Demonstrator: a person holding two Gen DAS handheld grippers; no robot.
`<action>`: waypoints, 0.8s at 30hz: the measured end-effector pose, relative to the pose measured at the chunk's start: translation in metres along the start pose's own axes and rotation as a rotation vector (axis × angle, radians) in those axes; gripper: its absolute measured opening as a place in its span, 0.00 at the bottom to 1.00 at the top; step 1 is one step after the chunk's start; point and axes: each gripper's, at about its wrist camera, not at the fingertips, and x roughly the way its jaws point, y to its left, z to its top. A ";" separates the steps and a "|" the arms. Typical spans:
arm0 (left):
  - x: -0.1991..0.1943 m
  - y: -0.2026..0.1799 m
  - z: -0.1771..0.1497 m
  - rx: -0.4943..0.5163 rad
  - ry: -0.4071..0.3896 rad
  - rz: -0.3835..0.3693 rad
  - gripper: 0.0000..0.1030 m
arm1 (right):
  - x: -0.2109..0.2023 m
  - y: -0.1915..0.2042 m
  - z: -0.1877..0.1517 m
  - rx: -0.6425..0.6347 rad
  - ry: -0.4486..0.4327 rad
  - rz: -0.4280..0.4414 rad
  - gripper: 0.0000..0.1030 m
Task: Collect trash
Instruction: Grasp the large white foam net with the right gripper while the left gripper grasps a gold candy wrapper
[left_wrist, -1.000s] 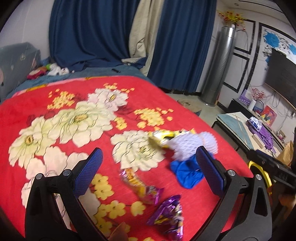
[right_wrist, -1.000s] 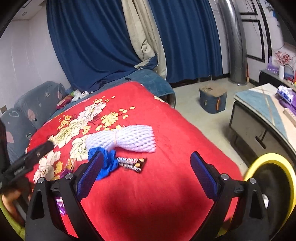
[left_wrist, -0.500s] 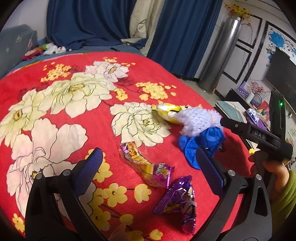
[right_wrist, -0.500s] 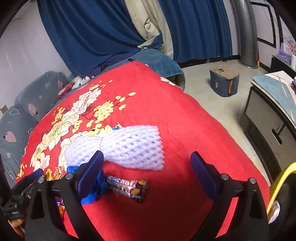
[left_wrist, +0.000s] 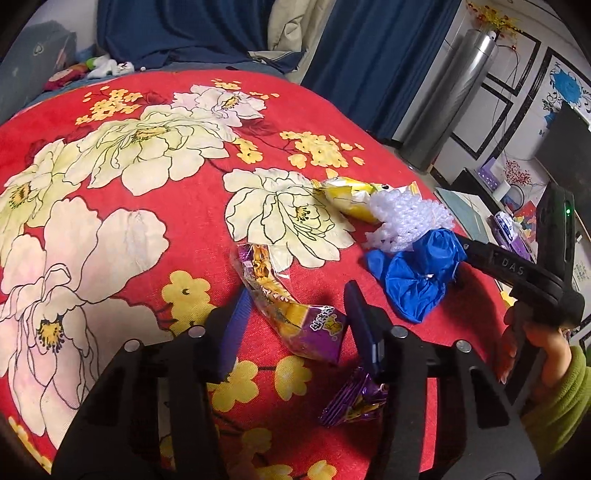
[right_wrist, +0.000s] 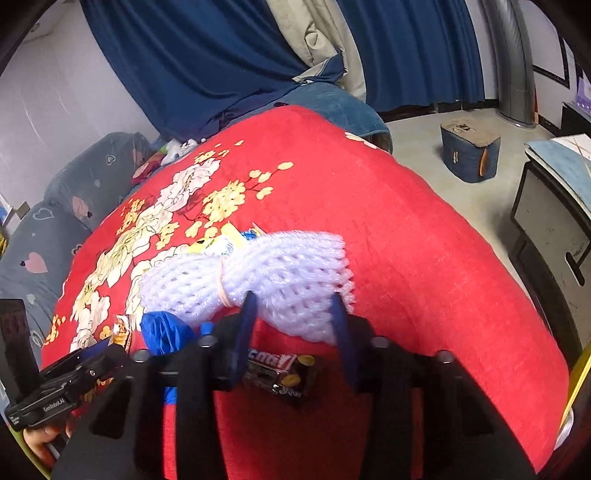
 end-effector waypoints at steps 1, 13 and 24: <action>0.000 -0.001 0.000 0.001 0.000 -0.001 0.41 | -0.001 -0.003 -0.002 0.013 -0.003 -0.003 0.24; -0.002 -0.003 0.001 0.011 -0.011 -0.037 0.13 | -0.044 0.000 -0.004 0.004 -0.139 -0.019 0.17; -0.025 -0.008 0.008 0.025 -0.110 -0.065 0.11 | -0.089 0.000 -0.015 -0.006 -0.223 -0.050 0.17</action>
